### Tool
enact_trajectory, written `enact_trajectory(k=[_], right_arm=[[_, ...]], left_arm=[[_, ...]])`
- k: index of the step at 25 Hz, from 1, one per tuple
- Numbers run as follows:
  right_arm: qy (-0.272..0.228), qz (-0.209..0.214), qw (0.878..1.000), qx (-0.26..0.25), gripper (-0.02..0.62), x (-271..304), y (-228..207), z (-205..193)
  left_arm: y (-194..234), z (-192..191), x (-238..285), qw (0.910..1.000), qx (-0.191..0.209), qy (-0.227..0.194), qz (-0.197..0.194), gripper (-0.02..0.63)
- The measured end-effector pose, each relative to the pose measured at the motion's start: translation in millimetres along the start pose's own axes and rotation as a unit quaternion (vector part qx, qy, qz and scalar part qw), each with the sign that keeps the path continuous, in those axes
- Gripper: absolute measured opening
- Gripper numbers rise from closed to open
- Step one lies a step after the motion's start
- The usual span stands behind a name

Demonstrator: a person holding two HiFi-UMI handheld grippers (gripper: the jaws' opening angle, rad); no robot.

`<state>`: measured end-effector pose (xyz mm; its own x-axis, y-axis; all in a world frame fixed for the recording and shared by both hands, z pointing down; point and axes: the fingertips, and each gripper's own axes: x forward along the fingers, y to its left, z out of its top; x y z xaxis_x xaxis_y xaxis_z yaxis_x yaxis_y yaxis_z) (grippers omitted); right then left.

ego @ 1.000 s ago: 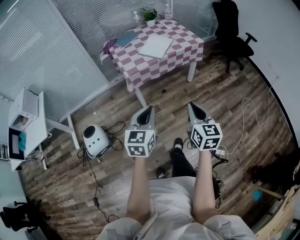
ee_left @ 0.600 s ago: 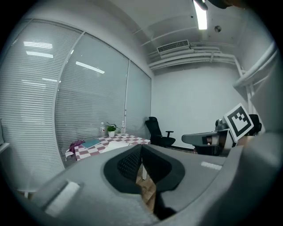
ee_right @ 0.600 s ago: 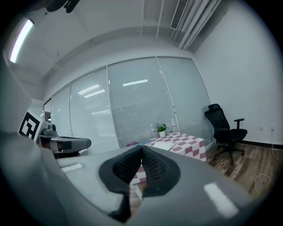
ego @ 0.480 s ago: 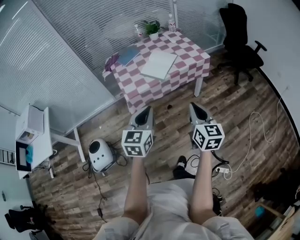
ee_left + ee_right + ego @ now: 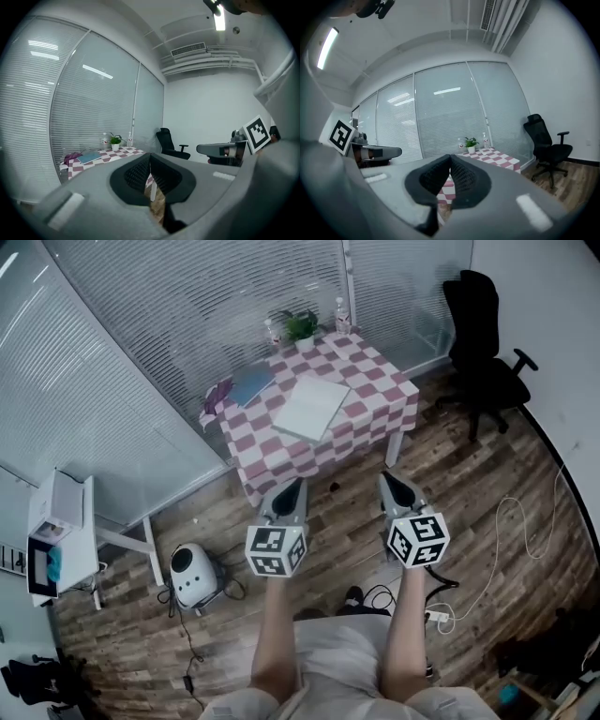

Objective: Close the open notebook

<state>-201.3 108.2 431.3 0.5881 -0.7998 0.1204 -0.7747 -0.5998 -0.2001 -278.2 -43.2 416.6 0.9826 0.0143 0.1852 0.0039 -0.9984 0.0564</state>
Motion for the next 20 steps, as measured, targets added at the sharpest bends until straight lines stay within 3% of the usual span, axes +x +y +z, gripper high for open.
enact_trajectory(k=[5, 13, 20], right_arm=[[-0.007, 0.031, 0.999, 0.028, 0.002, 11.9, -9.9, -7.3], [0.019, 0.054, 0.998, -0.018, 0.000, 36.8, -27.4, -14.0], [0.013, 0.058, 0.998, -0.012, 0.000, 85.1, -65.1, 12.7]], left_arm=[[13.1, -24.2, 10.2, 0.9994, -0.018, 0.022, 0.022, 0.008], [52.7, -31.9, 21.7, 0.9968, -0.054, 0.020, 0.055, 0.008], [84.9, -13.4, 82.4, 0.9952, -0.080, -0.001, 0.057, 0.008]])
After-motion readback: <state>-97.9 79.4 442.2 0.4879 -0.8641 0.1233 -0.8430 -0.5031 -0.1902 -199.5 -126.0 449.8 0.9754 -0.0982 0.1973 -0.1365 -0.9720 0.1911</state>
